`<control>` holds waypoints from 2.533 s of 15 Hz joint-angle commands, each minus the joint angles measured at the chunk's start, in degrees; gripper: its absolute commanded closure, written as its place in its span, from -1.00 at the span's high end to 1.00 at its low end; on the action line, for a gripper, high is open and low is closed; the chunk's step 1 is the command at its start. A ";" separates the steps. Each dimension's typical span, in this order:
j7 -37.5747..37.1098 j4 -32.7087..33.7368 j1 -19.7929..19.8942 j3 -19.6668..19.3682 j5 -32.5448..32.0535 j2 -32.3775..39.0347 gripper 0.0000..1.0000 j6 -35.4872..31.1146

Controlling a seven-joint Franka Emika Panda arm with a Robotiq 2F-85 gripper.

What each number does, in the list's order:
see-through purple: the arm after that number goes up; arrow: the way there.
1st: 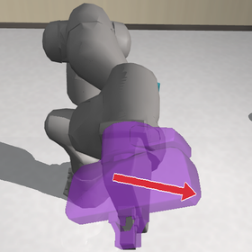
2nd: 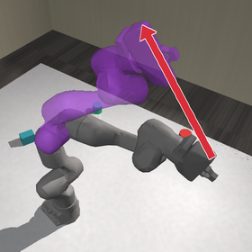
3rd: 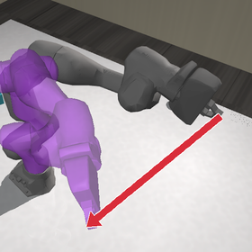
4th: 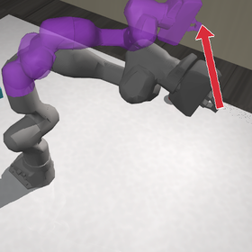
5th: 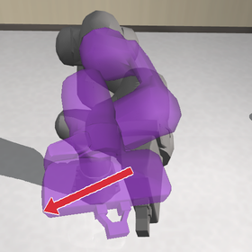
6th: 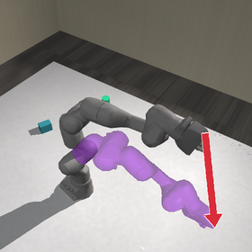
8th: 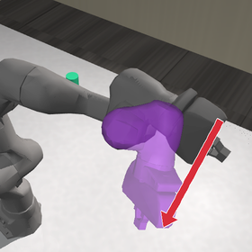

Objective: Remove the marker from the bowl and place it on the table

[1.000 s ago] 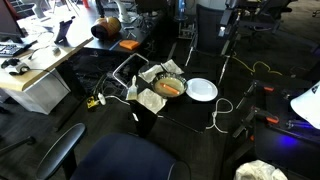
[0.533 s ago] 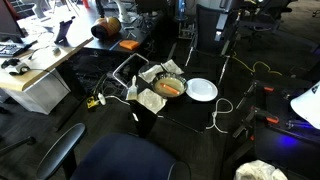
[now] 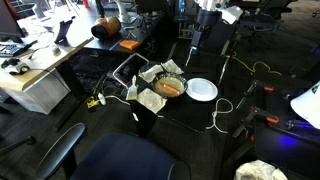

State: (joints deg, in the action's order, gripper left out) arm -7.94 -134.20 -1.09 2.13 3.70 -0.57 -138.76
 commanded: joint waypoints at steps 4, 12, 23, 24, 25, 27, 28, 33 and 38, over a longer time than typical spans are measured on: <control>-15.26 8.93 -3.70 -0.55 -9.98 13.99 1.00 -5.47; -17.22 16.30 -8.09 -1.80 -10.62 26.06 1.00 -5.79; -14.15 26.38 -8.48 -2.97 -9.38 36.81 1.00 -5.09; -14.07 27.13 -8.47 -3.14 -9.35 37.62 1.00 -4.85; -13.92 27.74 -8.38 -3.17 -9.19 38.30 1.00 -4.75; -13.59 28.97 -8.15 -3.20 -8.88 39.71 1.00 -4.51; -13.40 29.54 -8.02 -3.15 -8.65 40.32 1.00 -4.42; -11.94 31.81 -7.61 -3.09 -7.37 42.85 1.00 -3.81; -11.63 33.19 -7.87 -3.72 -7.33 44.33 0.32 -2.78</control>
State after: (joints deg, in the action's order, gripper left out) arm -21.42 -103.17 -8.72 -0.98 -4.98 42.72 -143.83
